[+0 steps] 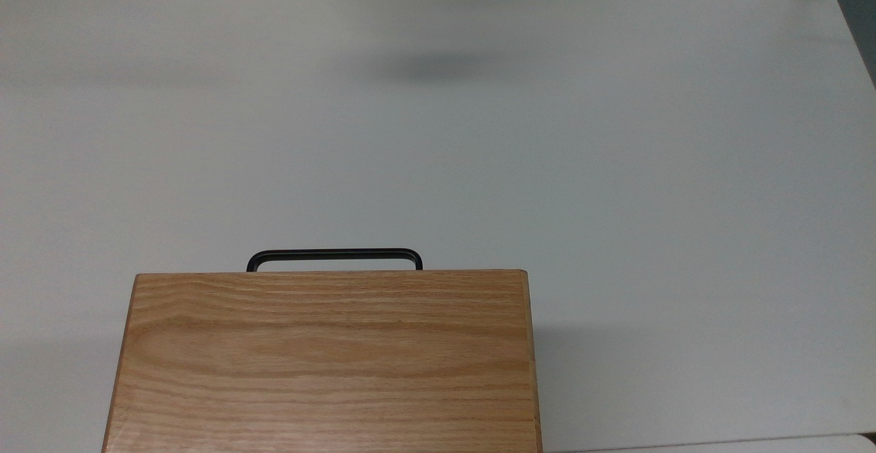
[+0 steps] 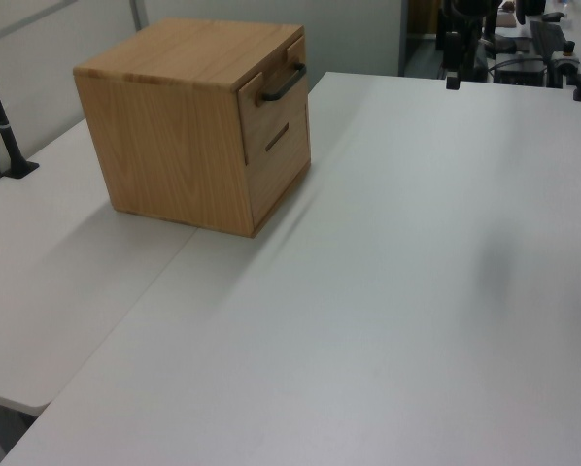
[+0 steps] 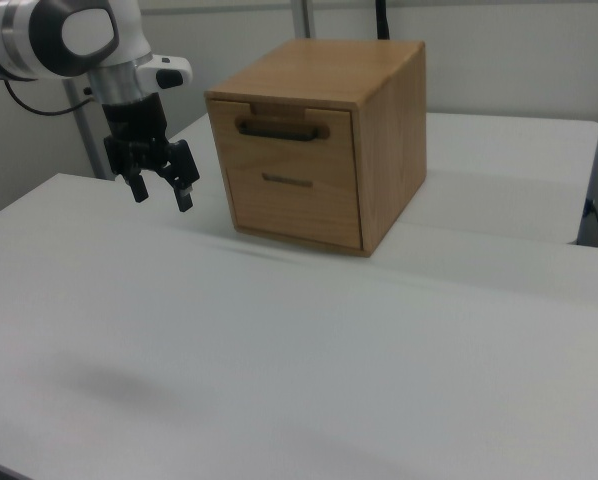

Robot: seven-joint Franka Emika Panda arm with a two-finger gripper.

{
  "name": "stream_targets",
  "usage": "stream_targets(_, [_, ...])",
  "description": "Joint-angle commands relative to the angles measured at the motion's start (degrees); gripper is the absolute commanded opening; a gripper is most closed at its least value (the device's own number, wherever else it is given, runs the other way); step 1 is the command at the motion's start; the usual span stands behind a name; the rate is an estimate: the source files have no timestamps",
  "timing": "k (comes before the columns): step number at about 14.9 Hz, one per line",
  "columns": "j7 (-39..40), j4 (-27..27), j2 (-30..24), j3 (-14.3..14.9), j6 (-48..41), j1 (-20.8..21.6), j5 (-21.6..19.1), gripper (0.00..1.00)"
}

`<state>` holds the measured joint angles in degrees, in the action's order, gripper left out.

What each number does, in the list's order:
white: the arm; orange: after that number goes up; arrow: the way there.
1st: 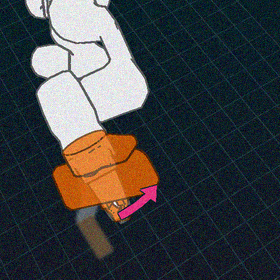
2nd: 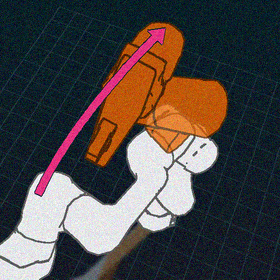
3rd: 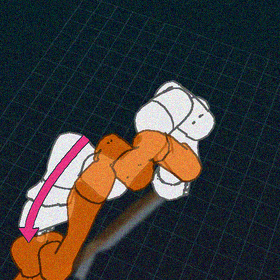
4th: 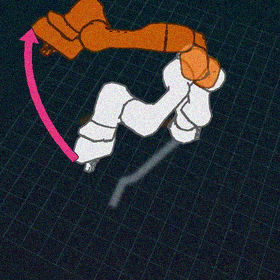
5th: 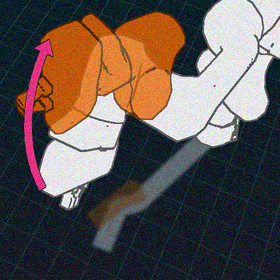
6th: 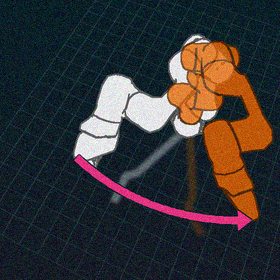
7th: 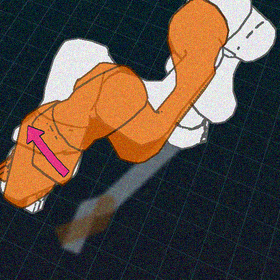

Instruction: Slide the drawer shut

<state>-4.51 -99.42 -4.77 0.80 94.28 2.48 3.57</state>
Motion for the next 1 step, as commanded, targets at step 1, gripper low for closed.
stream_targets(1, [1.3, -0.9, -1.2, 0.2, -1.2, 0.5, 0.7, 1.00])
